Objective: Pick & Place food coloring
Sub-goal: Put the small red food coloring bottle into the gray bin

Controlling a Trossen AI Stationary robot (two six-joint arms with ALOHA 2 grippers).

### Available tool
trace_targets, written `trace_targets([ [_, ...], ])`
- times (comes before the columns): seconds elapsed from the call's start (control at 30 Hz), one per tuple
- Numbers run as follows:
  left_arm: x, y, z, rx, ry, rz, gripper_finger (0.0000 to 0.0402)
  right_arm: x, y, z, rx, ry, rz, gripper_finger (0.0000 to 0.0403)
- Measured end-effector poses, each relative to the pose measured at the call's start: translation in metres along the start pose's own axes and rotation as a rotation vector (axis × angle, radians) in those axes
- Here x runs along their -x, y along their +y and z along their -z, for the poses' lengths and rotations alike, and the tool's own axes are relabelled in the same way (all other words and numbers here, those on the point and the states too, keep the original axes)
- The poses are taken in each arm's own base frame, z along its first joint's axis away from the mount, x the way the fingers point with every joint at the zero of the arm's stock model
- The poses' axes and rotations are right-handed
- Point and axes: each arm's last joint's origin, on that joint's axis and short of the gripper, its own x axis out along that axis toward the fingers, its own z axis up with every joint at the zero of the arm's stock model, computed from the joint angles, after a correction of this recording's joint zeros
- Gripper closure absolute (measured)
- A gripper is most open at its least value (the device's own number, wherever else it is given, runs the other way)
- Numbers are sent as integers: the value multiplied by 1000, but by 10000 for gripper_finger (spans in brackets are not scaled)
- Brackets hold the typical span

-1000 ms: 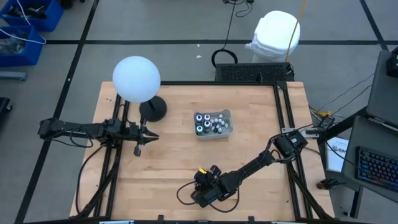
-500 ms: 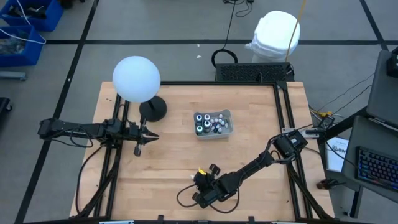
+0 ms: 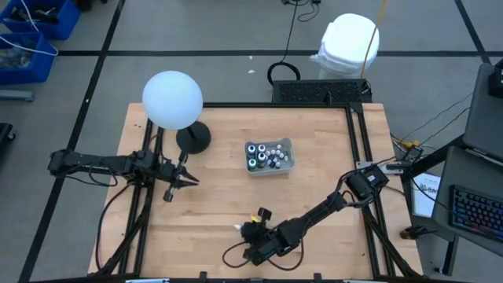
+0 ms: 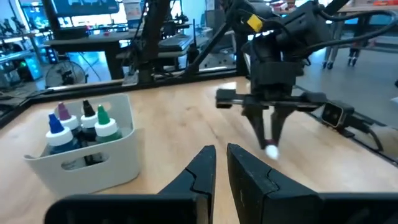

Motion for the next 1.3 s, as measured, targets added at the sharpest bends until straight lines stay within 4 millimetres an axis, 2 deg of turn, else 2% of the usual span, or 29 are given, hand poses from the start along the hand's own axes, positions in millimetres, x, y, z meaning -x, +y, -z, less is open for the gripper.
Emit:
trace_targets([
  [0.43,-4,-14,0,-95,2,92,352,43,-7,-37,176,-86,-23,345],
  [0.63,-11,-27,-7,-202,-59,100,352,57,-11,-47,229,-101,-38,345],
  [0.77,-19,-35,-19,-253,-30,45,352,65,-14,-55,214,-105,-65,344],
  [0.87,-28,-42,-26,-262,22,5,352,68,-19,-62,225,-108,-78,344],
  [1.07,-52,-52,-39,-279,119,-55,348,61,-34,-76,309,-118,-39,344],
  [1.17,-65,-56,-42,-348,177,-96,333,58,-42,-82,357,-101,-42,344],
  [1.3,-80,-64,-37,-478,264,-146,303,57,-51,-88,345,-40,-137,344],
])
